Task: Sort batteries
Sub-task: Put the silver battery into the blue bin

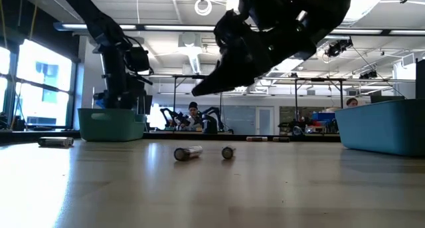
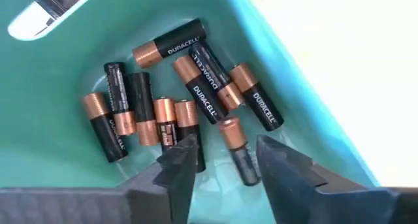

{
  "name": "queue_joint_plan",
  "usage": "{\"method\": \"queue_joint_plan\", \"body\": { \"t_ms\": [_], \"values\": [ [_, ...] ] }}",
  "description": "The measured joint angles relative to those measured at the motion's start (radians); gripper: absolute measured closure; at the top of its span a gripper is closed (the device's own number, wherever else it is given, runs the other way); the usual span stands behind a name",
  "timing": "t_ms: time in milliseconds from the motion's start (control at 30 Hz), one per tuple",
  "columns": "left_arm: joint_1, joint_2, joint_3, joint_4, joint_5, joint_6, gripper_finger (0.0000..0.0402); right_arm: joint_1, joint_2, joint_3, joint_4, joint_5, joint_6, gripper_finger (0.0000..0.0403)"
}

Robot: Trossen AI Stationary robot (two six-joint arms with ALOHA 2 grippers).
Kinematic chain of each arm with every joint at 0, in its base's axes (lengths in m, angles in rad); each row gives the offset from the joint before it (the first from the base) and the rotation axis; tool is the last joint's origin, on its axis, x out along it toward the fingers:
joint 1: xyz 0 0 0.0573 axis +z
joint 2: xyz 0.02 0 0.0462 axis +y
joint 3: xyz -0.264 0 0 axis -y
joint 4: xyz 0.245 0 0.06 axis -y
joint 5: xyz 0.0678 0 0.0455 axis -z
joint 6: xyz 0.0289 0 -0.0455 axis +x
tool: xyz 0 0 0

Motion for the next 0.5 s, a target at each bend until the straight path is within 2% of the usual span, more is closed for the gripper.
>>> {"method": "queue_joint_plan", "body": {
  "t_ms": [133, 233, 367, 500],
  "values": [
    [-0.01, -0.026, 0.037, -0.06, 0.007, -0.014, 0.0234, 0.006, 0.0, 0.0, -0.117, -0.008, -0.142, 0.0274],
    [-0.05, -0.077, 0.033, -0.077, 0.007, -0.042, 0.0233, 0.009, 0.0, 0.0, -0.236, -0.068, -0.246, 0.0273],
    [-0.143, -0.169, 0.024, -0.08, -0.009, -0.07, 0.0232, 0.025, 0.0, 0.0, -0.387, -0.146, -0.343, 0.0262],
    [-0.27, -0.27, 0.024, -0.075, -0.088, -0.123, 0.0232, 0.046, 0.0, 0.0, -0.487, -0.207, -0.415, 0.0241]
  ]
}}
